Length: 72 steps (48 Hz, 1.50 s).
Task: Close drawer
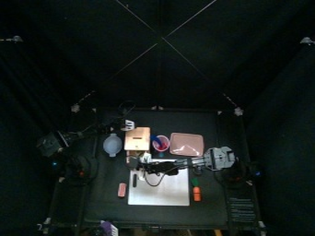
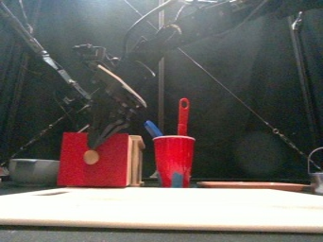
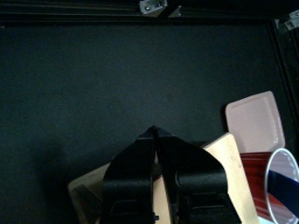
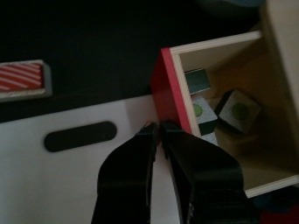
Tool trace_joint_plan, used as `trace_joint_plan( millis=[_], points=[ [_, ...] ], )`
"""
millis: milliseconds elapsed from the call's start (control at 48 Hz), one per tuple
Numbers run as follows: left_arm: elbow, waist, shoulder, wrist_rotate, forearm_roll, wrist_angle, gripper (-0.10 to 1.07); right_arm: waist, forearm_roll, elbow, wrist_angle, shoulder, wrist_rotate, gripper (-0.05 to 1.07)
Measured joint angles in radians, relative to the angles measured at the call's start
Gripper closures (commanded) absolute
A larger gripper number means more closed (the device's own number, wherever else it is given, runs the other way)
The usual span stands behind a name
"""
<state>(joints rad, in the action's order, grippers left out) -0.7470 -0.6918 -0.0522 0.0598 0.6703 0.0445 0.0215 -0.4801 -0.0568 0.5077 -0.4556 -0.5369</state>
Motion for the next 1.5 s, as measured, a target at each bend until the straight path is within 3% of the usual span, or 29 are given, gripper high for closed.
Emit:
trace_joint_plan(
  millis=[979, 1333, 1500],
  points=[
    [0.000, 0.000, 0.000, 0.000, 0.000, 0.000, 0.56, -0.118, -0.044, -0.067, -0.002, -0.052, -0.003, 0.46],
    [-0.005, 0.000, -0.017, 0.003, 0.000, -0.011, 0.56, -0.115, -0.044, -0.075, -0.002, -0.052, -0.002, 0.46],
    [-0.021, 0.011, -0.066, 0.000, 0.002, -0.078, 0.56, -0.087, -0.061, -0.095, -0.011, -0.044, 0.002, 0.46]
  ],
)
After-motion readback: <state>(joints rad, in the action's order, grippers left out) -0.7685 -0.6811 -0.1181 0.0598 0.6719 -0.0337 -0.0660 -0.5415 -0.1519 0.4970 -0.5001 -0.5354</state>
